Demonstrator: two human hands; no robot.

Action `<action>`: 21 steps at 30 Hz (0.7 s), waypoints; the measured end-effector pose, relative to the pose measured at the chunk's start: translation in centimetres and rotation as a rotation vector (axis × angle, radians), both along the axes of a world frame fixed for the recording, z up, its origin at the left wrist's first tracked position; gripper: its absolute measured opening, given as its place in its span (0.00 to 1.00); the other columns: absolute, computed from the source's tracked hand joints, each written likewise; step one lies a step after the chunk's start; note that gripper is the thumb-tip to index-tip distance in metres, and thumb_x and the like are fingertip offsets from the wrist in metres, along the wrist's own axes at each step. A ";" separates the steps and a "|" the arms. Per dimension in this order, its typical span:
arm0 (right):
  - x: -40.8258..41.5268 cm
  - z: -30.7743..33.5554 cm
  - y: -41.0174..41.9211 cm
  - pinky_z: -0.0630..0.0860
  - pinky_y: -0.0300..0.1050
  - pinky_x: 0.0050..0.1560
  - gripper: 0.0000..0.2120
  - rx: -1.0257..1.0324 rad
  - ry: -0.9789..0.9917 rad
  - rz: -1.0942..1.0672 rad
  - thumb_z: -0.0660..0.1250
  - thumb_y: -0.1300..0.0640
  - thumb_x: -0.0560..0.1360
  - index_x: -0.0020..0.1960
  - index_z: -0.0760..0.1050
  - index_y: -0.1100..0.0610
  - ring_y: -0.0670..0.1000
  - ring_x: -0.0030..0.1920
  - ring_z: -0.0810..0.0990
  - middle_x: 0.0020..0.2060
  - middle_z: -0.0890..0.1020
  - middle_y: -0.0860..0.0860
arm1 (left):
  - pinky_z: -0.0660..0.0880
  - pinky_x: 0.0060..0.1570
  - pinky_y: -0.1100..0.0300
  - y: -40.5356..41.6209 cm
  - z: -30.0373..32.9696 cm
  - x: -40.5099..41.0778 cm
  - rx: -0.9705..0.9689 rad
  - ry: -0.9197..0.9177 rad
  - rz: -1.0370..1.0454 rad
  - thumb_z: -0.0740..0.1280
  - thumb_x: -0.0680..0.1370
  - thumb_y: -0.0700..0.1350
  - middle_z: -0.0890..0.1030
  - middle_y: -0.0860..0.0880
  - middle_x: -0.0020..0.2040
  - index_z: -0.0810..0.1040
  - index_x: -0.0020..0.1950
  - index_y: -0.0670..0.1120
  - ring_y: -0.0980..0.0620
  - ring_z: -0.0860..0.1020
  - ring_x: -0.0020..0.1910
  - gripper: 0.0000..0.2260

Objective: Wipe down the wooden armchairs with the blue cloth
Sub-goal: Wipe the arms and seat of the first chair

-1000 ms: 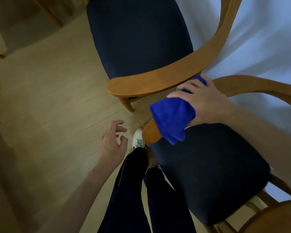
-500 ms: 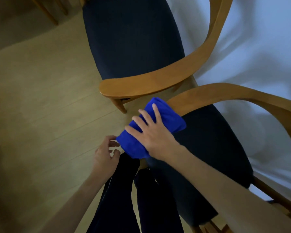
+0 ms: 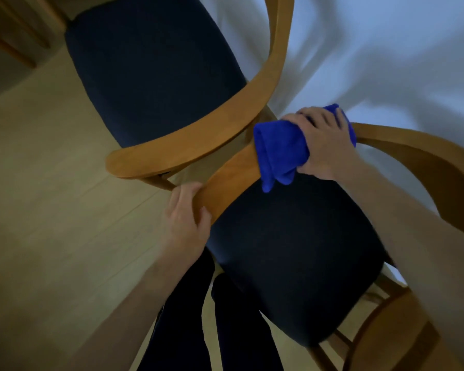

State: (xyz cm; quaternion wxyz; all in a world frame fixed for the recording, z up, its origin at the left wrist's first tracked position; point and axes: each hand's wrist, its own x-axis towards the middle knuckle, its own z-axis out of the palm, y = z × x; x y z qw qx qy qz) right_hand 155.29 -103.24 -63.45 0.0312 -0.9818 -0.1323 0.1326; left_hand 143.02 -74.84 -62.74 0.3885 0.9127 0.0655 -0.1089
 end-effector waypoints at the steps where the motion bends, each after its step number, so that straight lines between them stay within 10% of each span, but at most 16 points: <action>1: -0.4 -0.1 0.9 0.47 0.68 0.74 0.49 -0.038 -0.003 -0.084 0.79 0.46 0.58 0.73 0.58 0.43 0.60 0.74 0.59 0.71 0.65 0.52 | 0.68 0.53 0.61 -0.9 0.3 0.9 -0.014 0.007 -0.031 0.66 0.74 0.36 0.74 0.51 0.57 0.71 0.64 0.46 0.57 0.70 0.55 0.19; 12: -9.8 -0.3 14.0 0.40 0.71 0.73 0.48 0.100 0.044 0.115 0.72 0.40 0.69 0.79 0.46 0.42 0.64 0.78 0.38 0.80 0.46 0.57 | 0.71 0.52 0.64 -0.3 2.0 5.1 -0.185 0.278 0.248 0.65 0.77 0.44 0.71 0.58 0.66 0.68 0.70 0.55 0.57 0.71 0.63 0.21; 21: -3.8 -0.4 1.5 0.47 0.62 0.76 0.48 0.025 -0.084 0.072 0.73 0.55 0.68 0.79 0.49 0.43 0.58 0.78 0.52 0.78 0.57 0.53 | 0.69 0.59 0.60 -3.6 2.8 5.4 -0.178 0.252 0.125 0.66 0.76 0.45 0.70 0.58 0.64 0.69 0.69 0.53 0.57 0.69 0.63 0.21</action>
